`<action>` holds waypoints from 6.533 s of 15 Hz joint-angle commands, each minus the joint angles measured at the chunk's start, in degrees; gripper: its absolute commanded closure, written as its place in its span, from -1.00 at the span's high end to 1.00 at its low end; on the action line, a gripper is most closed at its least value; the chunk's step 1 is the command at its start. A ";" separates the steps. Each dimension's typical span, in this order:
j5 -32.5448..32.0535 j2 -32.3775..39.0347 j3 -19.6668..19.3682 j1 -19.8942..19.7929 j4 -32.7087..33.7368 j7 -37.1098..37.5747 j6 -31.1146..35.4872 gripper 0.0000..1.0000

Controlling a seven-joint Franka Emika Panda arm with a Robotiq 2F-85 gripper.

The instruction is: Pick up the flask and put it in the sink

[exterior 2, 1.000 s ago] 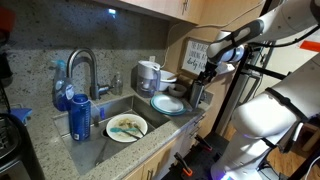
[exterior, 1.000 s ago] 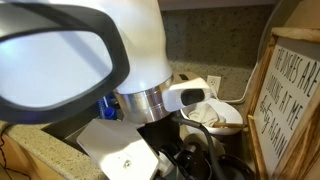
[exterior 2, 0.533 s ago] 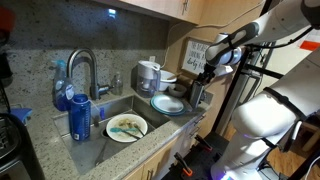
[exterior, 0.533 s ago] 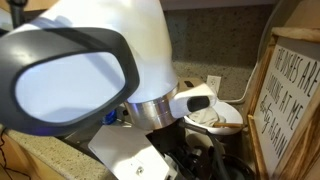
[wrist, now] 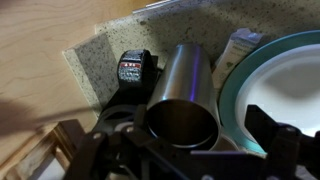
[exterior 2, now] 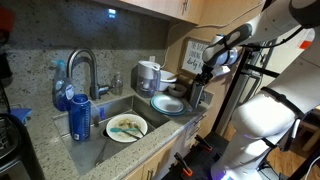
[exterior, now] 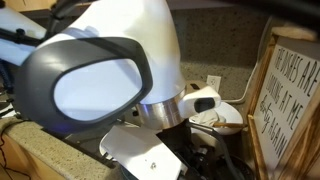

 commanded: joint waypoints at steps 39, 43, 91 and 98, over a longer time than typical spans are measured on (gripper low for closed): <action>5.08 8.57 1.38 1.82 7.38 0.77 -4.92 -0.93; 5.94 6.58 1.90 2.33 9.01 1.10 -9.94 -0.92; 35.35 22.12 22.62 19.74 28.15 -16.06 -20.88 -0.91; 34.62 26.57 25.61 19.41 27.89 -18.28 -18.38 -0.91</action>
